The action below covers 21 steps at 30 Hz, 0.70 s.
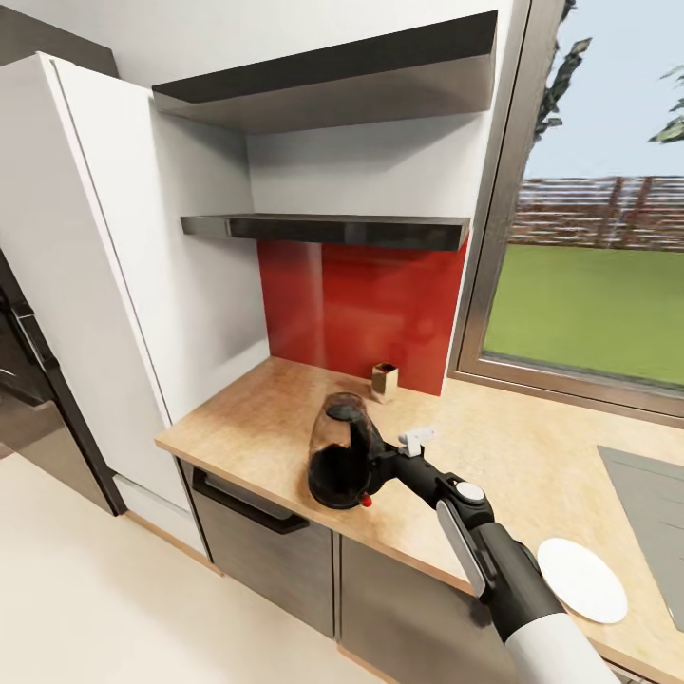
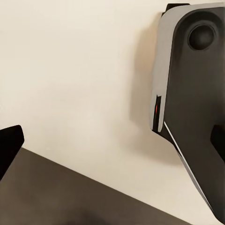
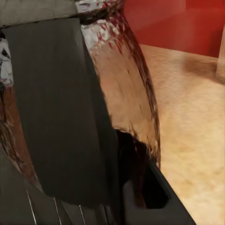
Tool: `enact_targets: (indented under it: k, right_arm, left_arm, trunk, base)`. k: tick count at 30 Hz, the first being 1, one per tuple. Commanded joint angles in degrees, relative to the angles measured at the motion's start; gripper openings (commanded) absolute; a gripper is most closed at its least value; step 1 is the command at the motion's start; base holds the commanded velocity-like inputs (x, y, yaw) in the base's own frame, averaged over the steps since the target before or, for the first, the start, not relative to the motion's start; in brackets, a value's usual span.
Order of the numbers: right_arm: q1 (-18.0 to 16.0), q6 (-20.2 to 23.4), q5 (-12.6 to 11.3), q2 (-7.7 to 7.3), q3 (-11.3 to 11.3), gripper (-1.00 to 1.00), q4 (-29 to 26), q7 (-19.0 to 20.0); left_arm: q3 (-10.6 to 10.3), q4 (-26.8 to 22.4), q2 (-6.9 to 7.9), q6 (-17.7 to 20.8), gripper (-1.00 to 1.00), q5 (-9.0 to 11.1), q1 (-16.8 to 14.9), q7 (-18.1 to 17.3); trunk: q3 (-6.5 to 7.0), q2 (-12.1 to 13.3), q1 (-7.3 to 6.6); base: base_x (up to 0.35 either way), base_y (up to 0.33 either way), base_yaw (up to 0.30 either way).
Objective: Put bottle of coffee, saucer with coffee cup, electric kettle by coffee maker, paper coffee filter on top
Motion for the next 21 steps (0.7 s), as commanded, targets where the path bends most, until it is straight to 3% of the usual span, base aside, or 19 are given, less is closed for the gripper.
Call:
enact_targets:
  k: [1, 21]
  right_arm:
    - [-0.1, 0.5, -0.7, 0.02, 0.0, -1.00, -0.1, 0.1]
    - [-0.1, 0.7, -0.8, 0.41, -0.1, -1.00, -1.6, 0.1]
  left_arm:
    - [0.5, -0.3, -0.04, 0.3, 1.00, -0.5, 0.0, -0.4]
    - [0.5, -0.3, -0.20, -0.1, 1.00, -0.6, 0.0, -0.4]
  trunk:
    - [-0.12, -0.1, 0.04]
    - [-0.12, -0.1, 0.04]
  base:
    - [0.000, 0.000, 0.000]
    - [0.000, 0.000, 0.000]
